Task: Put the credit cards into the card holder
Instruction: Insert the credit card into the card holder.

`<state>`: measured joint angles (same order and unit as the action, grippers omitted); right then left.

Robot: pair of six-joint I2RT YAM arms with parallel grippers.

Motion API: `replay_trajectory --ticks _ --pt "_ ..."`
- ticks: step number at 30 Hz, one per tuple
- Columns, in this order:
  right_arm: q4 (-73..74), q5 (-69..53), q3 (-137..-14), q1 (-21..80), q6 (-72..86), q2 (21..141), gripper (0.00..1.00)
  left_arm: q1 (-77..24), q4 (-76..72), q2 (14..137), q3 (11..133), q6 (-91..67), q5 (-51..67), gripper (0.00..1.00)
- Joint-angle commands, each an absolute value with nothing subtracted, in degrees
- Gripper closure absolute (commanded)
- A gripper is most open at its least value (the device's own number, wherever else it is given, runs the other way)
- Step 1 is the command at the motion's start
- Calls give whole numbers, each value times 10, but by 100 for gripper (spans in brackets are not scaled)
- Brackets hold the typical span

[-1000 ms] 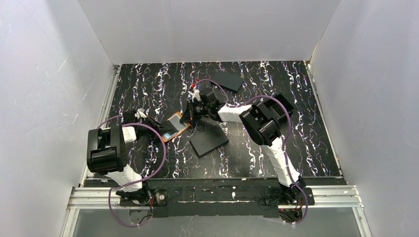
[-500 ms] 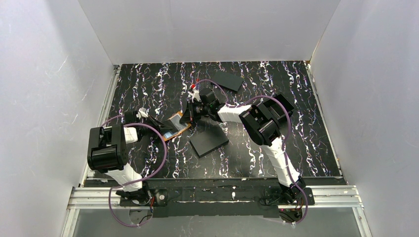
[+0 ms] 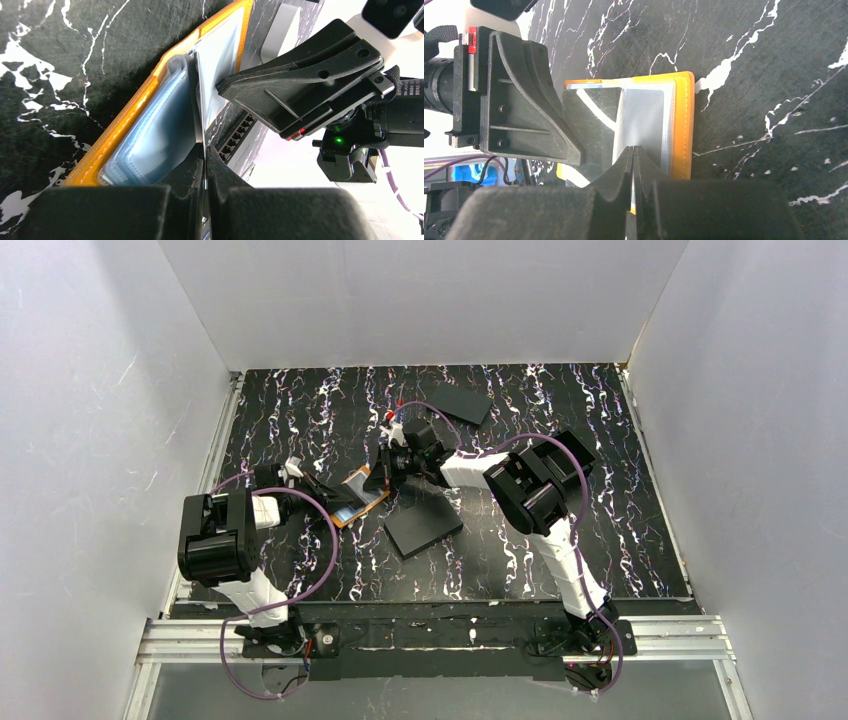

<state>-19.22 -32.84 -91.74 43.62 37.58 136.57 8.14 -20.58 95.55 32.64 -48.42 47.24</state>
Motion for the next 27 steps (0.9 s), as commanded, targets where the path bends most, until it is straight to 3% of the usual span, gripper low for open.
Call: replay_trajectory --ticks 1,10,18,27 --pt "-160 -316 -919 441 363 1393 91 74 -195 962 323 -473 520 100" --pt "-158 -312 -911 434 363 1383 90 75 -176 979 331 -457 526 100" --pt "-99 -271 -904 417 320 1338 78 74 -166 986 334 -447 526 100" --pt "-50 -260 -918 414 284 1335 72 75 -158 997 341 -446 522 100"
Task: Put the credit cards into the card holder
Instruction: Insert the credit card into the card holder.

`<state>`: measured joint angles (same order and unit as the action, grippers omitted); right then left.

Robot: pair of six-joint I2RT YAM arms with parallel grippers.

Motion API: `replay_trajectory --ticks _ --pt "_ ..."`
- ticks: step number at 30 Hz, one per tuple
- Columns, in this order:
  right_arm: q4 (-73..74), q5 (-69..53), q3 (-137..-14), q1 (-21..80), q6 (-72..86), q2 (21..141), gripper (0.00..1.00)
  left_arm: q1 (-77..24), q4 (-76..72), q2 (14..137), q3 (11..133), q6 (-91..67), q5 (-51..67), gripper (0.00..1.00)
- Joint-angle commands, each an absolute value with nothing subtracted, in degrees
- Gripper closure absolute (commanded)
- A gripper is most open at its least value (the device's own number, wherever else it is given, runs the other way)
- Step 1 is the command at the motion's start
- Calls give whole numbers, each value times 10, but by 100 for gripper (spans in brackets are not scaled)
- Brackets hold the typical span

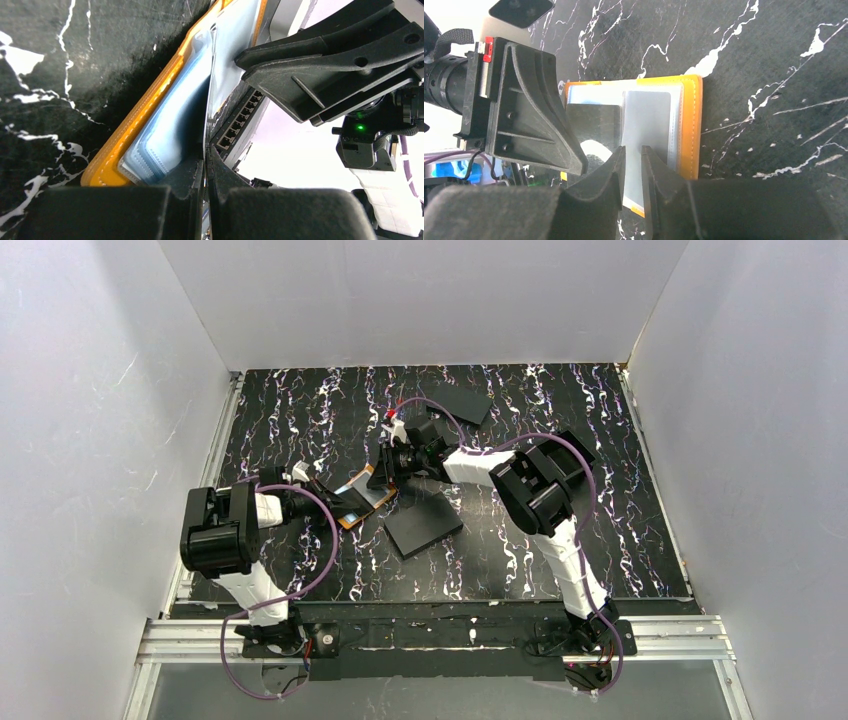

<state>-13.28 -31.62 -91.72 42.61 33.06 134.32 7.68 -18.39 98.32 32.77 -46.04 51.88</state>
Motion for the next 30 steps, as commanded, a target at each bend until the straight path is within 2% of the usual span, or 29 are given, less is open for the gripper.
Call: replay_trajectory --ticks 1,14,19,26,30 --pt "-46 -259 -918 412 282 1333 71 74 -158 998 343 -447 520 100" --pt "-1 -260 -935 397 239 1332 68 74 -144 1020 365 -444 519 100" --pt "-6 -277 -943 401 244 1360 73 74 -130 1034 381 -436 533 100" --pt "16 -295 -956 404 214 1375 77 75 19 1043 445 -338 520 100" --pt "23 -296 -958 405 202 1378 77 80 35 1056 462 -331 533 100"
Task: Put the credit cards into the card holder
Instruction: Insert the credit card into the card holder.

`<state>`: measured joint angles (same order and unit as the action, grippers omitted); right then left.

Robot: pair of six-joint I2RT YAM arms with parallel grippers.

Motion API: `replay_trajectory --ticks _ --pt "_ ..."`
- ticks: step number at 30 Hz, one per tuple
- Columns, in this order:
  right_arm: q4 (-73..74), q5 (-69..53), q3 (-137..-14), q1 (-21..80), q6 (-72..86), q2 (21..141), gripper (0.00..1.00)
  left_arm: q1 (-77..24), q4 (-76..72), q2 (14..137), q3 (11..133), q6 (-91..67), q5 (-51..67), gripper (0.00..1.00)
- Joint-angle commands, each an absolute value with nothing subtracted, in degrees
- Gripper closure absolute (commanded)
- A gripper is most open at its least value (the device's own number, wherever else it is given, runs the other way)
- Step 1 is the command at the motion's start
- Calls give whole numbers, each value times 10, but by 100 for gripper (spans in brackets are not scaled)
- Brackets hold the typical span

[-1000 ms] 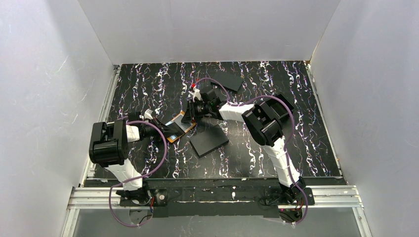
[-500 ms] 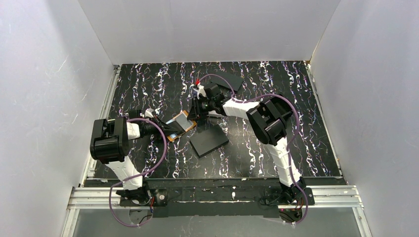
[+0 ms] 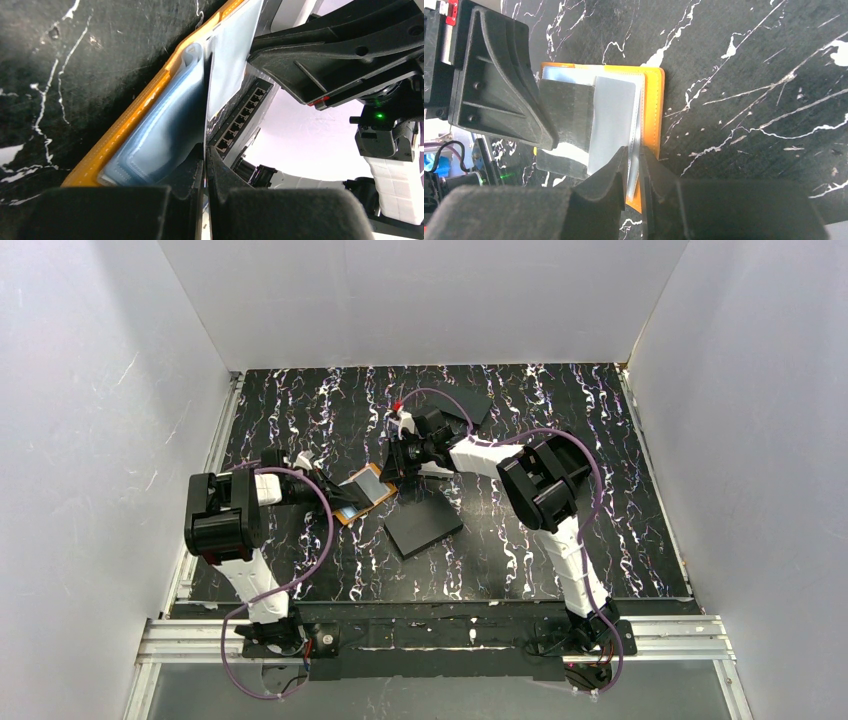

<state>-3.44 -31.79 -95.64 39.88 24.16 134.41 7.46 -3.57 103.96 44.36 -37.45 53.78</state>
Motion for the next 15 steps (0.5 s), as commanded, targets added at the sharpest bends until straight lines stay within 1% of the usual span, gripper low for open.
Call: replay_trajectory --ticks 1,6,15 --pt "24 -298 -959 405 201 1379 77 80 34 1059 464 -332 533 100" --pt "34 -302 -969 408 192 1386 78 79 30 1075 472 -327 537 100" --pt "59 -306 -982 411 167 1391 79 80 98 1091 523 -279 505 100"
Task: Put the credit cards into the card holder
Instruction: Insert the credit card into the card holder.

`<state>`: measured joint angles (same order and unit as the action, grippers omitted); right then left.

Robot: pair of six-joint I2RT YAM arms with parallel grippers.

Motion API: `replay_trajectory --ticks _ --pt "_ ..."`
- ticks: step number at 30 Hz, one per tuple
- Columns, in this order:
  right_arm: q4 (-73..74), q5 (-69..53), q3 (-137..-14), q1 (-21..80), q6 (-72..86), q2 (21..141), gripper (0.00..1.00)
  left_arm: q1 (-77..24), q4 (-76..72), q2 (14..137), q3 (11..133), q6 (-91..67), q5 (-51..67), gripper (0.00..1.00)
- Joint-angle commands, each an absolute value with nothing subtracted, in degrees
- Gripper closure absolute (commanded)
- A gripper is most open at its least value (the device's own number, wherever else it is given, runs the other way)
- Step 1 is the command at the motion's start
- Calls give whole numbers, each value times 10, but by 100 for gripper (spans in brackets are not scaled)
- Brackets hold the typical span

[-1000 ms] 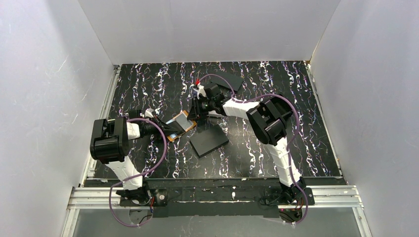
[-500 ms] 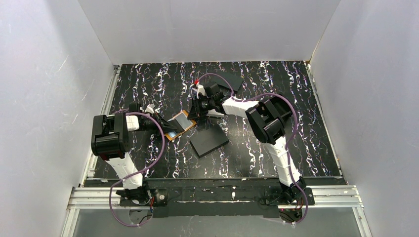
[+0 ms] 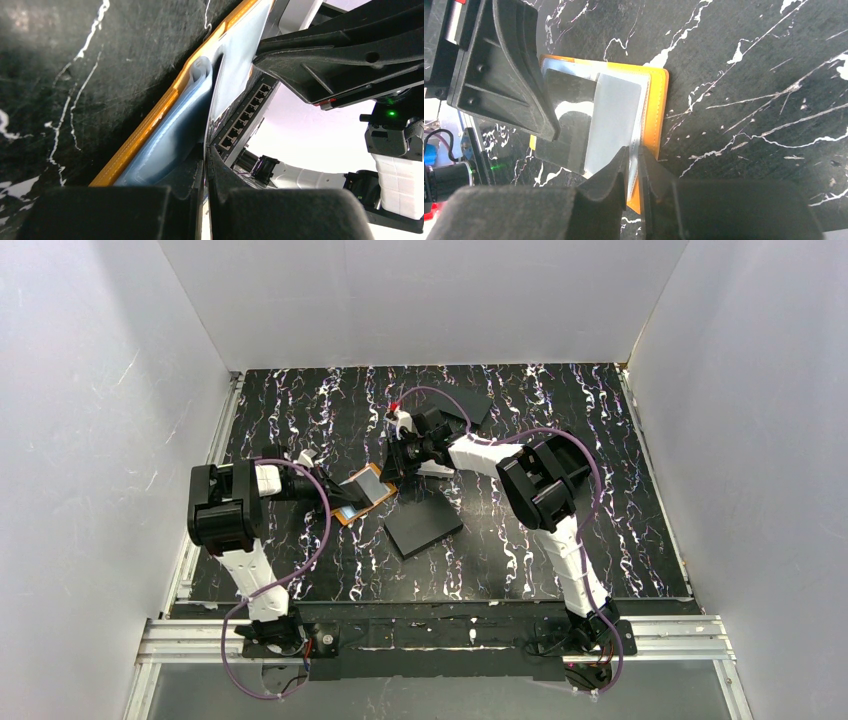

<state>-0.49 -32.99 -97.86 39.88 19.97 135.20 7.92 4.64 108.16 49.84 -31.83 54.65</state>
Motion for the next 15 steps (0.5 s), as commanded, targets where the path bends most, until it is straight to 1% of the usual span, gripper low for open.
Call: replay_trajectory --ticks 1,7,15 --pt "60 -308 -985 411 166 1392 79 80 102 1093 528 -279 507 100" --pt "71 -310 -1002 414 164 1400 79 80 99 1105 536 -277 512 100" --pt "71 -317 -1008 415 166 1407 80 79 15 1101 504 -332 520 100"
